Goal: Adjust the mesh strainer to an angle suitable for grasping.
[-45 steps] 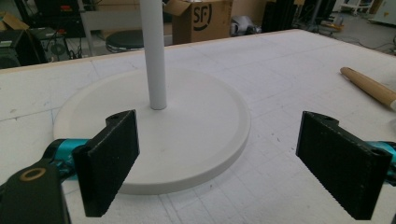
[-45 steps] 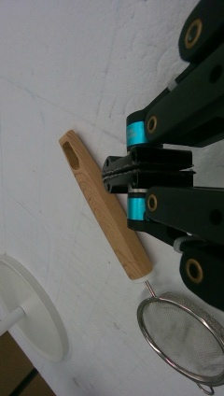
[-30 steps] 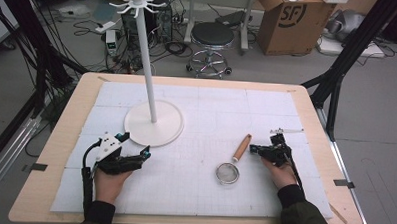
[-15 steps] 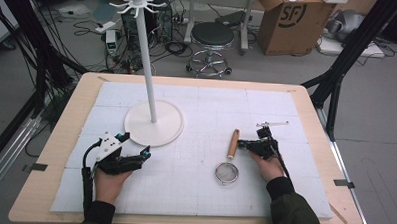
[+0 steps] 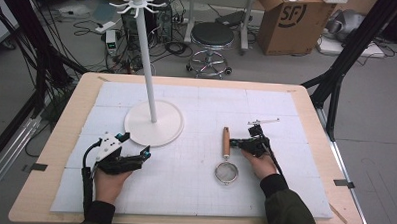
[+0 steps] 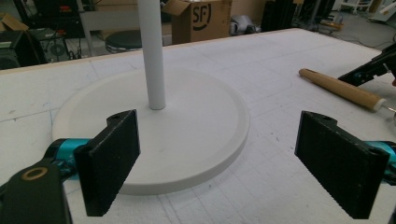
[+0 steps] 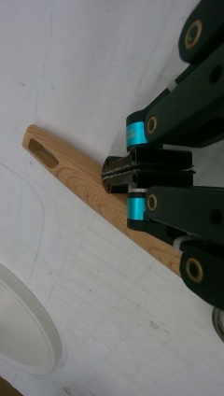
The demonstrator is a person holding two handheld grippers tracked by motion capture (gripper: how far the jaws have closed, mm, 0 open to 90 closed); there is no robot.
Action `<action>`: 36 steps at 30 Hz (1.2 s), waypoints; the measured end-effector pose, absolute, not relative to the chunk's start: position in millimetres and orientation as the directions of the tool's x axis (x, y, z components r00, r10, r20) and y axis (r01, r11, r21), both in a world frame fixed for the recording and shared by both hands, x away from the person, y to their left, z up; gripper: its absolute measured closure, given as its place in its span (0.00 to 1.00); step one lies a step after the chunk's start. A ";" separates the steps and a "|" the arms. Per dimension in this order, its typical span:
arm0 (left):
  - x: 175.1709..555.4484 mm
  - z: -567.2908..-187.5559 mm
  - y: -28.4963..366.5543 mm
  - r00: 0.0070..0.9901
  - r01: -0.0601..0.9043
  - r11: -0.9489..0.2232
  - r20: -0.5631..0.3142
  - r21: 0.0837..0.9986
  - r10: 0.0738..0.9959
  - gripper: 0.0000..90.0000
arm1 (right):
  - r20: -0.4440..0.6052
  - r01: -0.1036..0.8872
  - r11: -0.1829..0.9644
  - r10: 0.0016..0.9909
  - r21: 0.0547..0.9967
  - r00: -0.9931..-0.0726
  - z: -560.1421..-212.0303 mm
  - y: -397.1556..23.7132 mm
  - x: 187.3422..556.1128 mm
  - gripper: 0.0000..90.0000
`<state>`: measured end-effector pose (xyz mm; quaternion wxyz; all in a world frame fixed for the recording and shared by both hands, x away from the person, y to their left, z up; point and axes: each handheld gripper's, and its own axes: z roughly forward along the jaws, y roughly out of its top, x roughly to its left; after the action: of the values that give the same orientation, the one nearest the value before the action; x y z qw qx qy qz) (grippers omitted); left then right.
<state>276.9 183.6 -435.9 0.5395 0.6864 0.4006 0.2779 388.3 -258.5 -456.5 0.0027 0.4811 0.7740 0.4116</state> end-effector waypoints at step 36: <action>278.2 -437.0 190.8 0.509 0.260 -0.082 -0.065 0.962 0.858 0.16 | 0.386 0.718 0.284 0.688 0.635 -0.614 -444.4 -217.9 396.1 0.64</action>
<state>278.2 190.8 -437.0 0.5390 0.6812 0.4105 0.2774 396.1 -217.9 -444.4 -0.0184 0.4391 0.8011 0.4064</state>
